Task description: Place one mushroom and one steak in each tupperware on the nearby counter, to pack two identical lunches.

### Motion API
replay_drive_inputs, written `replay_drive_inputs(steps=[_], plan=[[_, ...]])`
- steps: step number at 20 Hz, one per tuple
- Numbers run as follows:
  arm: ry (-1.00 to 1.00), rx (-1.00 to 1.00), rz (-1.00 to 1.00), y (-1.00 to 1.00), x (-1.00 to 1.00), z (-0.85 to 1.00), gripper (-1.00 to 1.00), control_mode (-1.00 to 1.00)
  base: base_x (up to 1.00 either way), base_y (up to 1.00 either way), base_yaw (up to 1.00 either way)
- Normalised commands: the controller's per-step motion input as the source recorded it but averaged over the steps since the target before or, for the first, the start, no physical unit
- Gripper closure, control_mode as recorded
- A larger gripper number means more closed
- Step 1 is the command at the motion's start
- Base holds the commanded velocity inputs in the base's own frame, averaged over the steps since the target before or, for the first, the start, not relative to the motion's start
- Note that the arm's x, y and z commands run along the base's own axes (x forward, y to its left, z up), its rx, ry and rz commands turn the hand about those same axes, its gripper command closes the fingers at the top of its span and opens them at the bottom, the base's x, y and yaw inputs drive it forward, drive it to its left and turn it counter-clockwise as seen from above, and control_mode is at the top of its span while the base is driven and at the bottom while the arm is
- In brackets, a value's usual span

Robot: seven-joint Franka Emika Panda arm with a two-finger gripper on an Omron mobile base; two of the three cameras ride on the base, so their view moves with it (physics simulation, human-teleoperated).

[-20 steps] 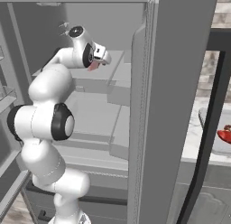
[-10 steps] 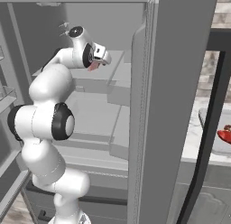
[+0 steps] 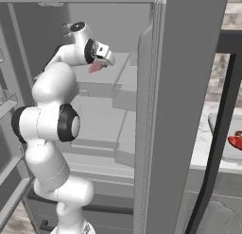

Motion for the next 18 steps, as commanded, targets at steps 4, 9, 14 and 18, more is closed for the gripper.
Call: replay_drive_inputs(steps=[4,9,14,18], plan=[[-0.01,0.0,-0.01,0.0,-0.07,-0.02,1.0,-1.0,0.0,0.0,0.0],[-0.21,0.0,-0.02,0.0,-0.91,-0.43,1.0,-1.0,0.0,0.0,0.0],[-0.33,0.0,0.0,0.0,-1.0,-0.35,1.0,-1.0,0.0,0.0,0.0],[-0.27,0.05,0.0,-0.25,-1.0,0.09,1.0,-1.0,0.0,0.0,0.0]])
